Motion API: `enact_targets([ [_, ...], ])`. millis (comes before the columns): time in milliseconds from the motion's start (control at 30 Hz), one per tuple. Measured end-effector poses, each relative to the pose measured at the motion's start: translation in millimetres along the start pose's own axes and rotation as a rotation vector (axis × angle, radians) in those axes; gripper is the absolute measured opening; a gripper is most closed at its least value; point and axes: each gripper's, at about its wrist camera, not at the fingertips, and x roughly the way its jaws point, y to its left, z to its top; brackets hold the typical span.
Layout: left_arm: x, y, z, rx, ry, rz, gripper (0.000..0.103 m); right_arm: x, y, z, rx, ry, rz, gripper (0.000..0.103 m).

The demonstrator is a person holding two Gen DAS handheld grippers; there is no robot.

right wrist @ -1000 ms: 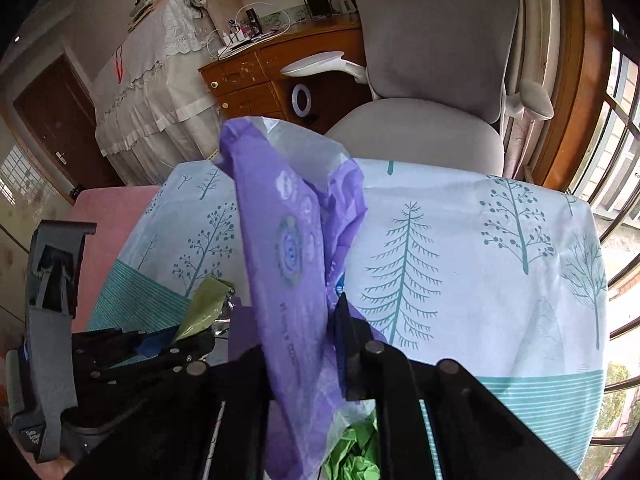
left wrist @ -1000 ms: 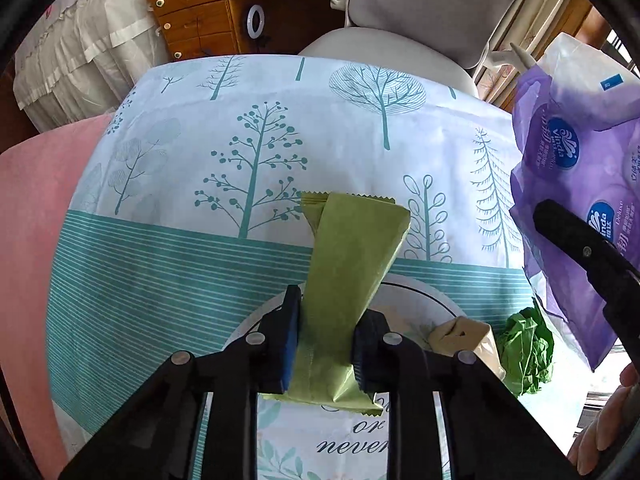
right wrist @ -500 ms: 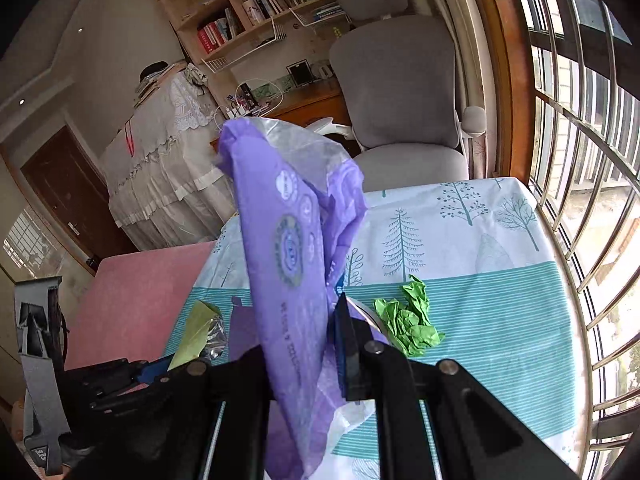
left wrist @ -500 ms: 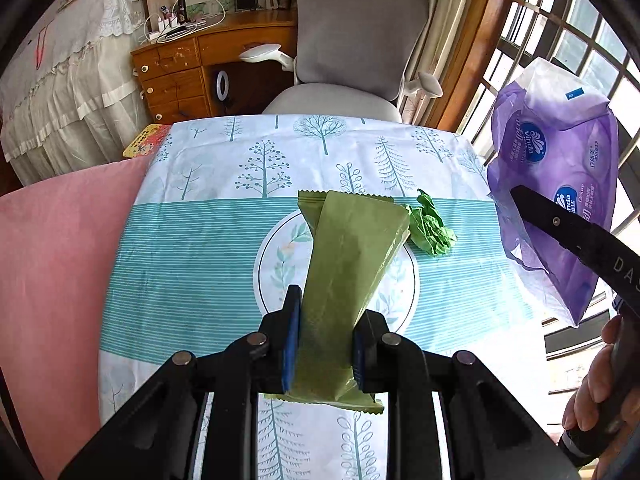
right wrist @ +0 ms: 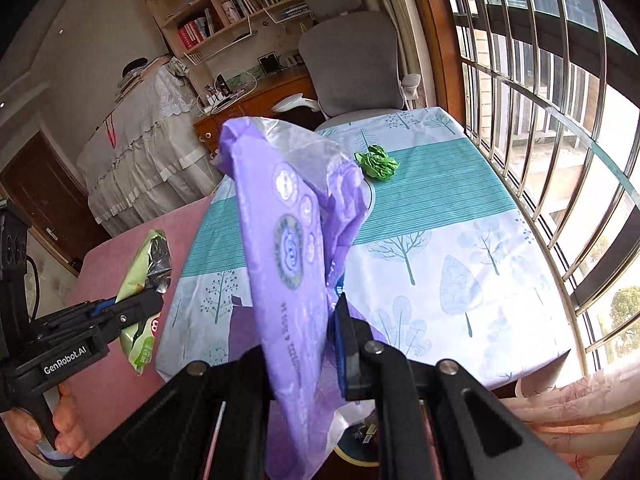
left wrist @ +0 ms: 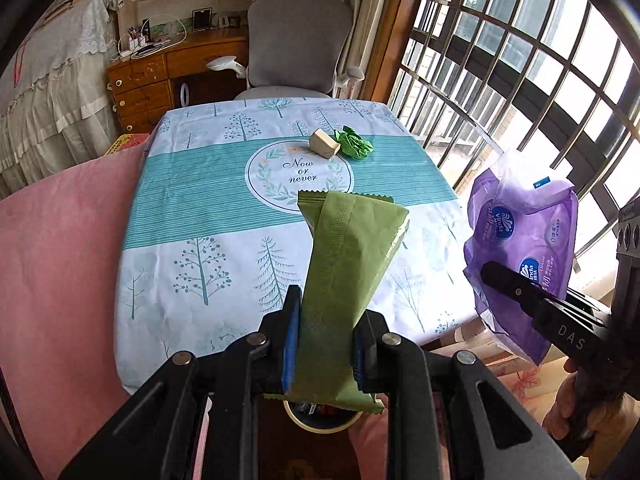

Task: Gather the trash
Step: 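Carry the green wrapper and purple pack over the bin and release both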

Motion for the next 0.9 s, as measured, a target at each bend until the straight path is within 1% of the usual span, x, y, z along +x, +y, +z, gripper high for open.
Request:
enact_targets([
  [133, -8, -1, -39, 0.010, 0.042, -0.030, 0.019, -15, 7, -44, 0.002, 0.053, -0.028, 0.010],
  [267, 1, -3, -68, -0.005, 0.100, -0.061, 0.019, -12, 4, -80, 0.009, 0.139, -0.050, 0.010],
  [367, 17, -7, -87, -0.021, 0.143, -0.068, 0.019, 4, 0, -104, 0.002, 0.223, -0.055, 0.010],
  [467, 38, -14, -110, -0.038, 0.195, -0.073, 0.019, 29, -7, -127, 0.000, 0.311, -0.052, 0.010],
  [600, 81, -25, -148, -0.047, 0.268, -0.056, 0.020, 70, -22, -171, 0.021, 0.409, -0.041, 0.010],
  [700, 126, -28, -177, -0.079, 0.325, -0.049, 0.020, 112, -44, -207, 0.038, 0.472, -0.055, 0.010],
  [833, 189, -27, -212, -0.092, 0.345, -0.026, 0.020, 171, -68, -248, 0.036, 0.527, -0.072, 0.010],
  [900, 223, -24, -228, -0.096, 0.363, -0.021, 0.020, 201, -78, -269, 0.037, 0.548, -0.066, 0.010],
])
